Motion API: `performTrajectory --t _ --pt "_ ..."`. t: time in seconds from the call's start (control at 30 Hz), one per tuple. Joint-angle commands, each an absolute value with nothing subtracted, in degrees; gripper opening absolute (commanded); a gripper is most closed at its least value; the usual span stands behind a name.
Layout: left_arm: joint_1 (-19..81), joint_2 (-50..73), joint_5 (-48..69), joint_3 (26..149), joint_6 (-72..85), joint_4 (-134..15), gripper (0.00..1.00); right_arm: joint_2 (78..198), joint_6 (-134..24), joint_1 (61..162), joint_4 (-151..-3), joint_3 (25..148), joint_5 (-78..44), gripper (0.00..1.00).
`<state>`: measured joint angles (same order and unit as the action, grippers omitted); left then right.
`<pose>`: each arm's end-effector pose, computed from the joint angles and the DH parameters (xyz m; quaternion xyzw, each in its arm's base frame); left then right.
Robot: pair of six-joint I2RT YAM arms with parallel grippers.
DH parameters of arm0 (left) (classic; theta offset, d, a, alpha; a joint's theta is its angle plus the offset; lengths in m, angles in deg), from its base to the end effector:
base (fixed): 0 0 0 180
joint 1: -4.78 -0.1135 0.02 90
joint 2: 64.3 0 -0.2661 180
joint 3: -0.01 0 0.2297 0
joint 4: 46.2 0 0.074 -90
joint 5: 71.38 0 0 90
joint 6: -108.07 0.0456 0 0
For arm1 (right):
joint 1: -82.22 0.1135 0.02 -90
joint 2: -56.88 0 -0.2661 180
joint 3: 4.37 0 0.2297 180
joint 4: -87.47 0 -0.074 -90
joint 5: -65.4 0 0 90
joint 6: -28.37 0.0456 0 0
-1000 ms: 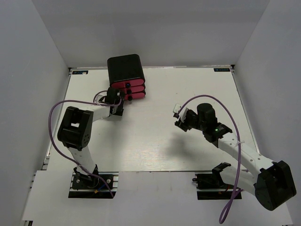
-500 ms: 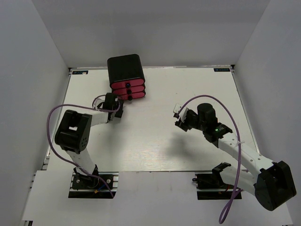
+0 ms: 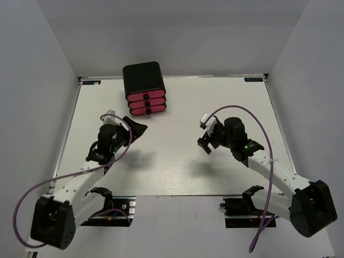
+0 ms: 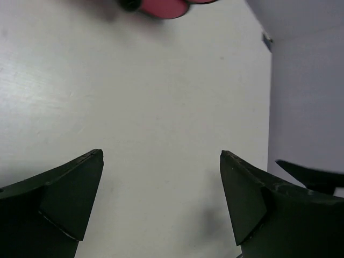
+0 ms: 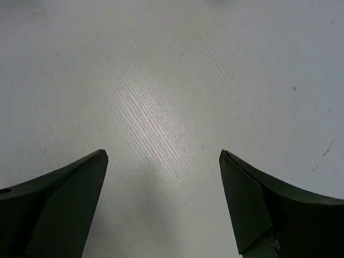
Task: Sort the stationery into containers
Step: Close the drawer
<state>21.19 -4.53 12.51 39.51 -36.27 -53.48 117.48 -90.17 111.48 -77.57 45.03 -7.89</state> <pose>0.1975 -0.0632 0.2086 -0.2514 0.8165 -0.3368 0.3957 0.1858 0.1191 0.2488 -0.4731 0.6981 0.1266 0.5223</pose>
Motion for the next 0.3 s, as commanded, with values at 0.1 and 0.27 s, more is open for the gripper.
performTrajectory --t 0.1,0.27 --pt "21.4 -18.0 8.6 44.3 -20.3 -64.8 1.0 118.6 -75.1 111.4 -77.5 52.1 -14.8 0.9" --pt "21.4 -23.1 7.5 44.9 -19.7 -66.5 1.0 117.7 -74.3 111.4 -73.7 53.0 -15.8 0.9"
